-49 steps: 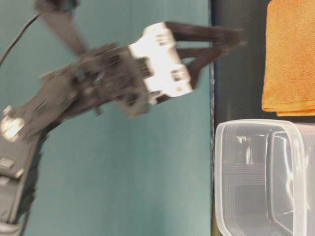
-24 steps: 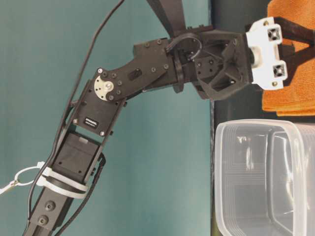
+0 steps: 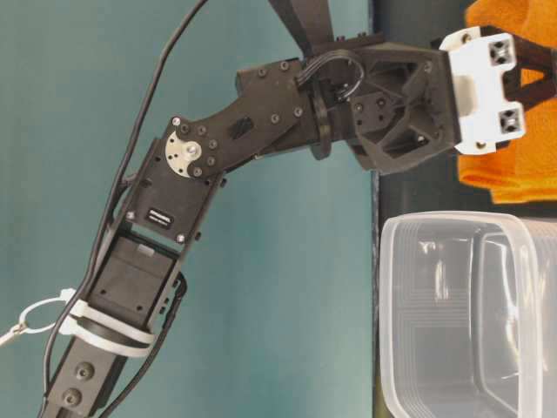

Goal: Place the orange towel into the container with the left arm.
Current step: 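Close the left gripper on the orange towel and lift it, then carry the hanging towel left over the clear container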

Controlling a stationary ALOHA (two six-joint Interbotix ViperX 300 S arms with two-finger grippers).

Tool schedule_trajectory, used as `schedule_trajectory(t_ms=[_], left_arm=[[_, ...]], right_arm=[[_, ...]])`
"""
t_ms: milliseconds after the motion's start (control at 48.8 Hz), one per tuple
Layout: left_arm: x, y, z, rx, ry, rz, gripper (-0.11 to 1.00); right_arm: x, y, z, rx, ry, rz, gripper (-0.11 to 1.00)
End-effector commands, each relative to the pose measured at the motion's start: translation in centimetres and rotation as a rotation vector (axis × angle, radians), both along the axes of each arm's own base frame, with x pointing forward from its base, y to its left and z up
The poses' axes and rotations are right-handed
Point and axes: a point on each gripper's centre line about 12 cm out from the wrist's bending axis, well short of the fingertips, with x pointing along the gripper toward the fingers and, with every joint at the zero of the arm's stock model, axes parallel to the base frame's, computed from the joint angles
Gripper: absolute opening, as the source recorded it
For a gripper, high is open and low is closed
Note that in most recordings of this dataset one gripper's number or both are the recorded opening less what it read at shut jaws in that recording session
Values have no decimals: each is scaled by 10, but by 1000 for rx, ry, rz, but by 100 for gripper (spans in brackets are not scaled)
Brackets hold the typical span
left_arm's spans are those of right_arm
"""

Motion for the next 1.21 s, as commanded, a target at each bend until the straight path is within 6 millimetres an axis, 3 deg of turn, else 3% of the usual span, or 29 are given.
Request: schedule_trajectory(t_ms=[0,102,246,348,512,594,696,922,1188], left_arm=[[1,-1,4,2,-14,-2,24],[3,1,20,1,-46,1,6],[5,4,69,1,-124,8,6],[-2,5,115,-2,-175,20,6],[-33,4,187,-3,-211,29,6],[-54,5,208,-4,-193,36,6],[-82,5,211,-2,-119,39,6],[-138,6,177,-5,5,55,6],[-170,15,154,-7,-107,69,6]], right_arm=[[1,-1,4,4,-12,-4,74],[1,-1,4,4,-12,-4,74],[1,-1,4,4,-12,-4,74],[1,0,3,4,-9,-4,74],[1,-1,3,4,-8,-5,74],[0,-1,3,4,-9,-7,74],[0,-1,4,4,-14,-8,74],[0,-1,5,6,-19,-8,74],[0,-2,5,6,-20,-16,74]])
